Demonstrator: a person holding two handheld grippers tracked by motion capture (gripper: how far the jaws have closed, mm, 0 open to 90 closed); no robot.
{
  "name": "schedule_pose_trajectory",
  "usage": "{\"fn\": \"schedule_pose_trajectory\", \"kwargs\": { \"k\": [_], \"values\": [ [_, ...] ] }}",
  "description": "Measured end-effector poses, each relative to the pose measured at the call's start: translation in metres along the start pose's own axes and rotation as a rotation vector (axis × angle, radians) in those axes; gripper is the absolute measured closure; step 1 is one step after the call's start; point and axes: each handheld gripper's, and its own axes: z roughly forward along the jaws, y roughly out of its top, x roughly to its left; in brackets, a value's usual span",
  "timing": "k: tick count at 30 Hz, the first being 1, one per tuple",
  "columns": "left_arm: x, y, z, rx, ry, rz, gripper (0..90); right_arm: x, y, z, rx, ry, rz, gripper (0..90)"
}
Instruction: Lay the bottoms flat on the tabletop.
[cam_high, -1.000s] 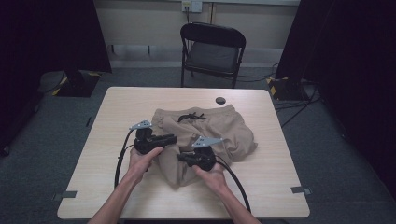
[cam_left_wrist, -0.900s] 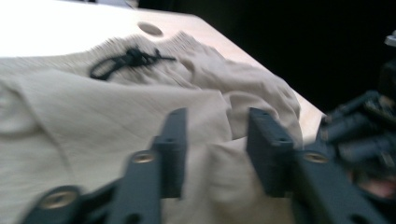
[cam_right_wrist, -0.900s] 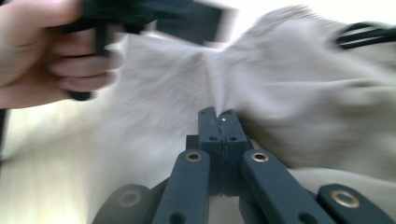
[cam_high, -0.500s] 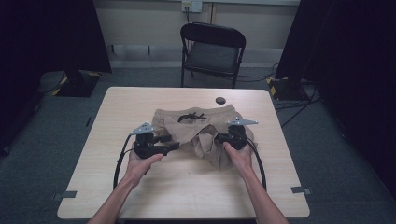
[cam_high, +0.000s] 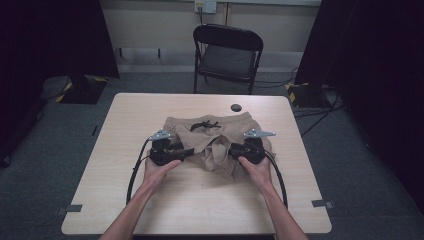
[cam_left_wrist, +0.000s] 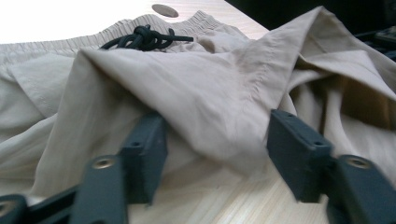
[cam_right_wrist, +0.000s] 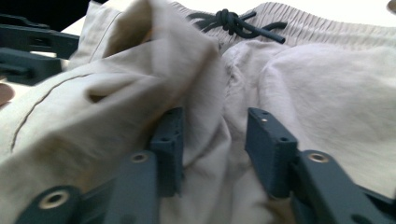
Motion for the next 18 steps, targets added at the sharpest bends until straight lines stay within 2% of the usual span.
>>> {"fn": "schedule_pose_trajectory", "kwargs": {
  "k": [1,3,4,5,7,9,10,13,16,18],
  "values": [
    [0.0,-0.001,0.001,-0.004,0.005,-0.005,48.2,0.001,-0.001,-0.003,-0.006,-0.003,-0.003,53.2],
    [0.0,-0.001,0.002,0.004,0.012,0.001,62.5,0.003,-0.003,-0.012,-0.02,-0.006,-0.001,51.8],
    [0.0,-0.001,0.002,0.007,0.008,0.013,66.1,0.005,-0.004,-0.017,-0.032,0.0,0.0,51.0],
    [-0.001,-0.001,0.002,0.006,0.01,0.026,75.3,0.007,-0.006,-0.022,-0.037,0.008,0.002,50.1],
    [0.0,0.0,-0.001,0.0,-0.01,0.024,84.3,0.015,-0.008,-0.031,-0.058,0.029,-0.009,49.3],
    [0.0,0.001,-0.003,-0.013,-0.017,0.017,87.1,0.022,-0.011,-0.037,-0.069,0.039,-0.013,47.7],
    [0.0,0.001,-0.004,-0.019,-0.018,0.014,87.6,0.026,-0.013,-0.041,-0.077,0.066,0.0,46.4],
    [0.0,0.003,-0.006,-0.026,-0.02,0.009,88.0,0.039,-0.018,-0.046,-0.092,0.101,0.001,41.6],
    [-0.001,0.004,-0.009,-0.031,-0.02,0.012,88.0,0.05,-0.021,-0.045,-0.101,0.137,-0.002,37.3],
    [-0.001,0.005,-0.011,-0.034,-0.03,0.011,88.0,0.057,-0.02,-0.044,-0.105,0.141,-0.015,36.1]
  ]
}}
